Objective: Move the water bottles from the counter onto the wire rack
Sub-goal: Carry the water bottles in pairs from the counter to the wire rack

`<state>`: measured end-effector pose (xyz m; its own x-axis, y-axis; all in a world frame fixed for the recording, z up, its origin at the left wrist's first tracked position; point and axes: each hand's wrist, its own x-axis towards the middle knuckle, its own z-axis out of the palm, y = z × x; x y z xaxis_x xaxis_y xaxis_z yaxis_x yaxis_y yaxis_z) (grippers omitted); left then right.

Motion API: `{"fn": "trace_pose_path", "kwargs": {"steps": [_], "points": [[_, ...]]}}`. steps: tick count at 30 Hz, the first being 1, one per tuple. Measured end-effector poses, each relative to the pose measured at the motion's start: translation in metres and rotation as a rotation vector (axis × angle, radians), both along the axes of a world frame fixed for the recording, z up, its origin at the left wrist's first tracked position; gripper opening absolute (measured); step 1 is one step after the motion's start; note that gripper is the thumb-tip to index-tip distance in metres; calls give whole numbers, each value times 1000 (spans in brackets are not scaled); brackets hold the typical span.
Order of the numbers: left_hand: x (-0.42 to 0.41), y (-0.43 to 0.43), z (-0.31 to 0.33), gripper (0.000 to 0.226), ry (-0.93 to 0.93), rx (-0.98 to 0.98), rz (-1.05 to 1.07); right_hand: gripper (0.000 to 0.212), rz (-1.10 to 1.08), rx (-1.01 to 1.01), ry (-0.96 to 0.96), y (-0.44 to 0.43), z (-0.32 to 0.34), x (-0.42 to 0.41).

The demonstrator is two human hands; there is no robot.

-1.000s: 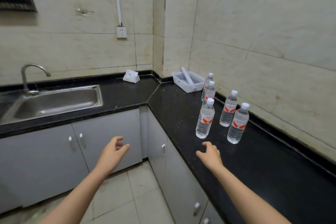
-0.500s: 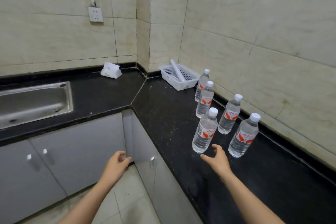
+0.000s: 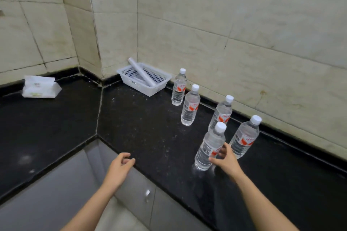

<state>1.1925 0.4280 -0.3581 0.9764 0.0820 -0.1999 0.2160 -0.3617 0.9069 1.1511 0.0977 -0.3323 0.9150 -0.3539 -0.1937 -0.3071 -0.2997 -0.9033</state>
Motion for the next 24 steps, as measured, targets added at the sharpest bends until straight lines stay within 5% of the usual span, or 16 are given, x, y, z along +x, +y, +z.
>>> {"fn": "trace_pose_path", "kwargs": {"steps": [12, 20, 24], "points": [[62, -52, -18, 24, 90, 39, -191, 79, -235, 48, -126, 9, -26, 32], [126, -62, 3, 23, 64, 108, -192, 53, -384, -39, -88, 17, -33, 103], [130, -88, -4, 22, 112, 108, -282, 68, -450, -39, -1, 25, -38, 118]]}}
